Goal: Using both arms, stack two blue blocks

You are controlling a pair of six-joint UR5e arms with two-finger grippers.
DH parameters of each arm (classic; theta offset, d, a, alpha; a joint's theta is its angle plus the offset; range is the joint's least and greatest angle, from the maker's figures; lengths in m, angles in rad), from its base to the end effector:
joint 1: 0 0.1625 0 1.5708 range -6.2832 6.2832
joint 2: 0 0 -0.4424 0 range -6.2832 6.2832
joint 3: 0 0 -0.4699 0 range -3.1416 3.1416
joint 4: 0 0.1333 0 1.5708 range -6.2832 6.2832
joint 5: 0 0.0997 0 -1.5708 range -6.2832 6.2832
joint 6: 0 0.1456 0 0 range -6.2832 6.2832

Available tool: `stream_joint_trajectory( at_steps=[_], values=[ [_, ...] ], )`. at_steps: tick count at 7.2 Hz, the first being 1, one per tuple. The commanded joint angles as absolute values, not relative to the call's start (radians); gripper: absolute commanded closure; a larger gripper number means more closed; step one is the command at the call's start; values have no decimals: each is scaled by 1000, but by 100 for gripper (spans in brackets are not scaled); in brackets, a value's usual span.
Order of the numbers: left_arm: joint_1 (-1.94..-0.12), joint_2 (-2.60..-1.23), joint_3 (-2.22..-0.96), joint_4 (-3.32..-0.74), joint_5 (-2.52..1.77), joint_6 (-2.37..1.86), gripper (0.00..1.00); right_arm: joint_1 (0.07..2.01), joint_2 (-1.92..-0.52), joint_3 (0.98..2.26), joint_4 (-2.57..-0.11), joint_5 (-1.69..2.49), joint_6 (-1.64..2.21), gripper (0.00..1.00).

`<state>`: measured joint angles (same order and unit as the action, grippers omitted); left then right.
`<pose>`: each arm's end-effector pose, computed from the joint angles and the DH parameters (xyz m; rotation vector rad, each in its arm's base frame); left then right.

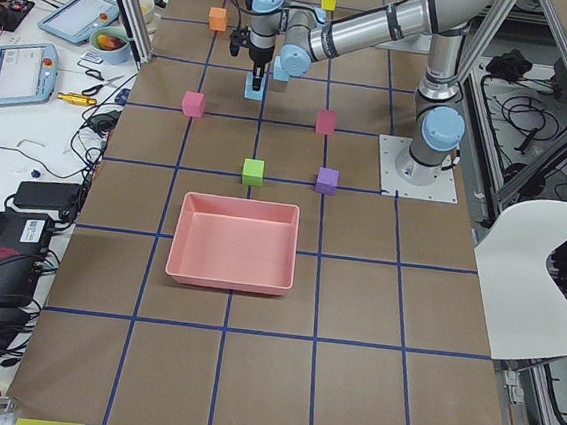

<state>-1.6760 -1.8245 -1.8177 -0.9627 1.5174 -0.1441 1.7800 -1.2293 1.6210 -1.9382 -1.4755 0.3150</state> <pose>-0.2073 -0.6197 0.2313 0.0553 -3.0710 0.1537 0.2849 -0.6333 0.2526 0.1633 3.0506 0.0736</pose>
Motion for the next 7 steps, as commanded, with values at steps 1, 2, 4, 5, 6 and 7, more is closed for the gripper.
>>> stream_joint_trajectory(
  at_steps=[1,2,4,5,6,7],
  values=[
    [-1834,-1839,-1798,-962,1522,-341,100,1650,-1346,1605,-1800,-1476,221,0],
    [-1891,-1848,-1789,-962,1522,-392,100,1619,-1400,1605,-1734,-1477,180,0],
    [-1974,-1864,-1787,-951,1523,-467,100,1612,-1475,1605,-1729,-1620,172,0],
    [-1979,-1879,-1787,-947,1519,-469,100,1614,-1492,1600,-1726,-1673,173,0],
    [-1982,-1890,-1786,-943,1514,-474,100,1612,-1496,1598,-1680,-1669,172,0],
    [-1989,-1896,-1787,-945,1516,-469,100,1612,-1509,1588,-1628,-1655,170,0]
  ],
)
